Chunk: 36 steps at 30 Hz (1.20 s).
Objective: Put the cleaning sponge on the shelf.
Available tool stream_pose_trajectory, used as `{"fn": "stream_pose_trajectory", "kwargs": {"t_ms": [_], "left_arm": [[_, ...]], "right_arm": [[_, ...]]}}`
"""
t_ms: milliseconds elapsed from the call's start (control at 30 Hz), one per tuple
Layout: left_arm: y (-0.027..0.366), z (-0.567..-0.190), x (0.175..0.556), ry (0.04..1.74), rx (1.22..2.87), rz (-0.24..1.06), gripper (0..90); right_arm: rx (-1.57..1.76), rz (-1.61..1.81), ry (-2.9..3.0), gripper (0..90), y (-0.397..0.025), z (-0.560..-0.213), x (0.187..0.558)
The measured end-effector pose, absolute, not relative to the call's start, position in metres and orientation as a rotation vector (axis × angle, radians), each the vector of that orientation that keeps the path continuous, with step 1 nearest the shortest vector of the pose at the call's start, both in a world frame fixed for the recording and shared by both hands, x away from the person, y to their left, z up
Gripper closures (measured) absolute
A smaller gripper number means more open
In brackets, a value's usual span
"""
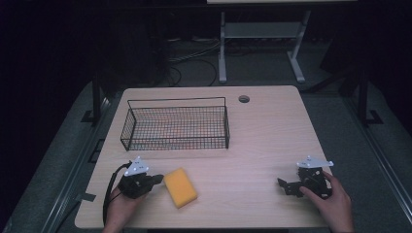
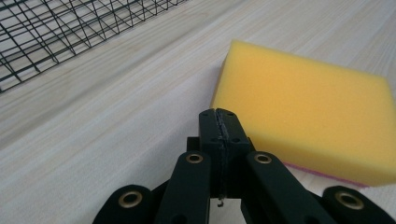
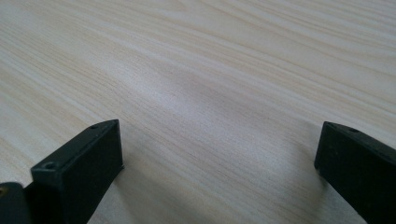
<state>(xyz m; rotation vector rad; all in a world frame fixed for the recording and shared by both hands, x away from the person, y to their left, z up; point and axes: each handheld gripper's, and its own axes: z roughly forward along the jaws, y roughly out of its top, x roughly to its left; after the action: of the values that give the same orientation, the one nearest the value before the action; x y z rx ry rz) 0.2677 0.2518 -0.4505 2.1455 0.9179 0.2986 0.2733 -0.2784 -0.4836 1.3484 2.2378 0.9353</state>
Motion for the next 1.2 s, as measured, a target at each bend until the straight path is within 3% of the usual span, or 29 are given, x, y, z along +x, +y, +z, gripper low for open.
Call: {"fn": "stream_pose_trajectory", "kwargs": {"t_ms": [1200], "left_arm": [[0.213,-0.45,0.296,0.839,2.155,0.269,89.8]], "right_arm": [[1.348,0.935,2.238,0.2,-0.278,-0.484,0.273]]}}
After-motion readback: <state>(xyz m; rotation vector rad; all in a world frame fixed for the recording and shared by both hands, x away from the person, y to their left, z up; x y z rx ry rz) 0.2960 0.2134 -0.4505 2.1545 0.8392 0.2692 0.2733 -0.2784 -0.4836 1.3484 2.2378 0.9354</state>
